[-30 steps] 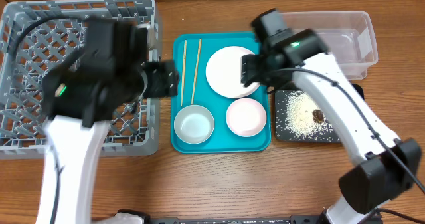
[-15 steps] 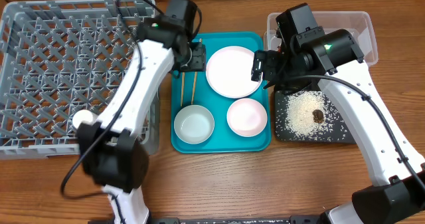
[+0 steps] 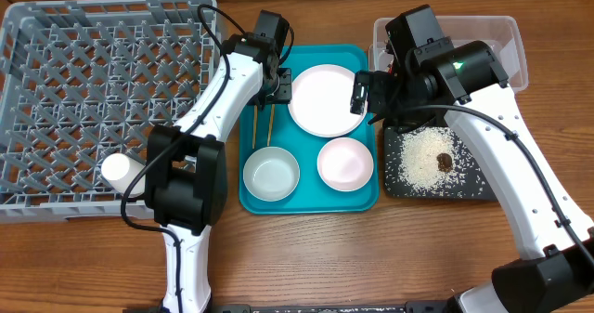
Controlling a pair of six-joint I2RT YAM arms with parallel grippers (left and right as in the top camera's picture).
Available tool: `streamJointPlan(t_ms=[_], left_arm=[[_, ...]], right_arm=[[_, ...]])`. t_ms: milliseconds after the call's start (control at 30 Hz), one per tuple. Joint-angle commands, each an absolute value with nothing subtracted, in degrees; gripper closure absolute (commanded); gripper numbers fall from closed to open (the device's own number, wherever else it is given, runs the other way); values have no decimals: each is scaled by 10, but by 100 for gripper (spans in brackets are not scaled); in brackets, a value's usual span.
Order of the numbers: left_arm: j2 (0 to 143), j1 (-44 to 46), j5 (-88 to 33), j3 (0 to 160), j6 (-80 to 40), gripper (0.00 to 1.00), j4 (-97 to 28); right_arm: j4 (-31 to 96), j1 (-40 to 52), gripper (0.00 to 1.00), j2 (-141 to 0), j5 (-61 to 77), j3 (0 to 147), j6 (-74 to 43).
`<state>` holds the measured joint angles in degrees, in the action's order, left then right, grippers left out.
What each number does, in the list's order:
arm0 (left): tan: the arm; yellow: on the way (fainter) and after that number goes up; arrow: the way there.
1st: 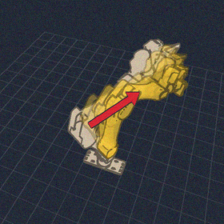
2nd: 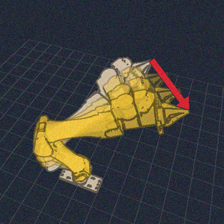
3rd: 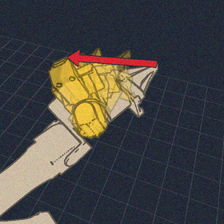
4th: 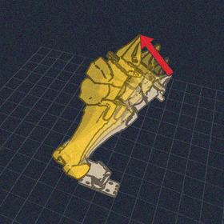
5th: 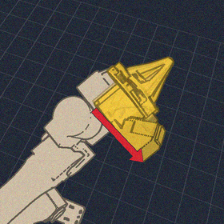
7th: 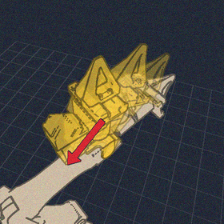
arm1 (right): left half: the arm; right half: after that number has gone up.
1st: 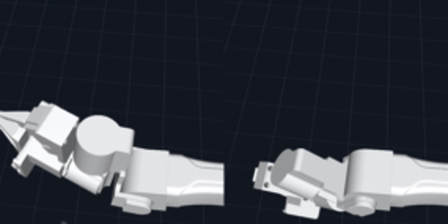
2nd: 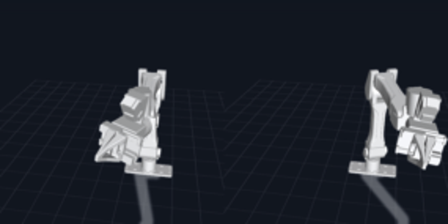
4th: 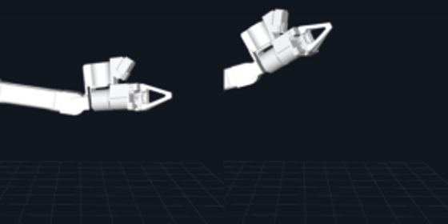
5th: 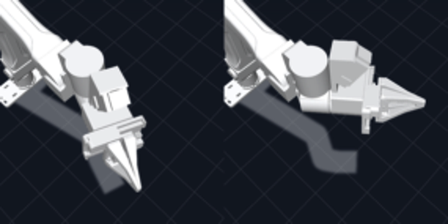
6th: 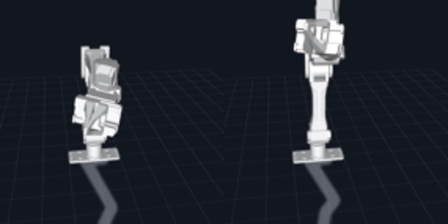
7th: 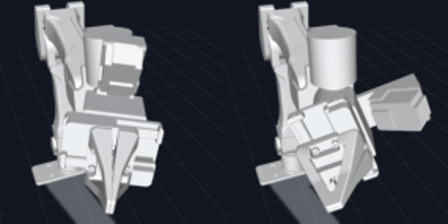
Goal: Sort waste into correct bins and load items into the dishwasher
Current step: 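Grasp the wooden chopsticks on the teal tray with the left gripper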
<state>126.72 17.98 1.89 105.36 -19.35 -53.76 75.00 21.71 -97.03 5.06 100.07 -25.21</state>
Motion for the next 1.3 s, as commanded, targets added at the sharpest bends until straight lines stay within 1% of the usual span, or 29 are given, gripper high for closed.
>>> streamJointPlan(t_ms=[0,100,200,267,300,433,733,833,1000,1033,1067,1100,1133,1267], left_arm=[[1293,180,36,1055,-186,55,-531],[1310,180,36,1055,-186,56,-518],[1317,180,36,1055,-186,61,-509],[1318,180,36,1055,-186,66,-506],[1318,180,36,1055,-186,70,-505],[1319,180,37,1055,-183,76,-507],[1319,180,53,1033,-180,76,-495],[1319,180,53,1033,-180,78,-494],[1332,181,53,1033,-180,78,-496],[1336,181,53,1033,-180,80,-498],[1340,181,49,1033,-180,83,-501],[1343,181,46,1033,-180,91,-503],[1343,180,40,1033,-180,96,-505],[1340,179,28,1051,-180,96,-522]], right_arm=[[747,212,0,-965,45,1013,-251],[747,212,0,-965,45,1013,-251],[747,212,0,-965,45,1013,-251],[747,212,0,-965,45,1013,-251],[747,212,0,-965,45,1013,-251],[747,212,0,-965,45,1013,-251],[747,212,0,-965,45,1013,-251],[747,212,0,-965,46,1013,-251],[747,212,0,-965,46,1013,-251],[747,212,0,-965,46,1013,-251],[747,212,0,-965,46,1013,-251],[747,212,0,-965,46,1013,-251],[748,212,0,-965,46,1013,-251],[754,212,0,-965,46,1013,-251]])
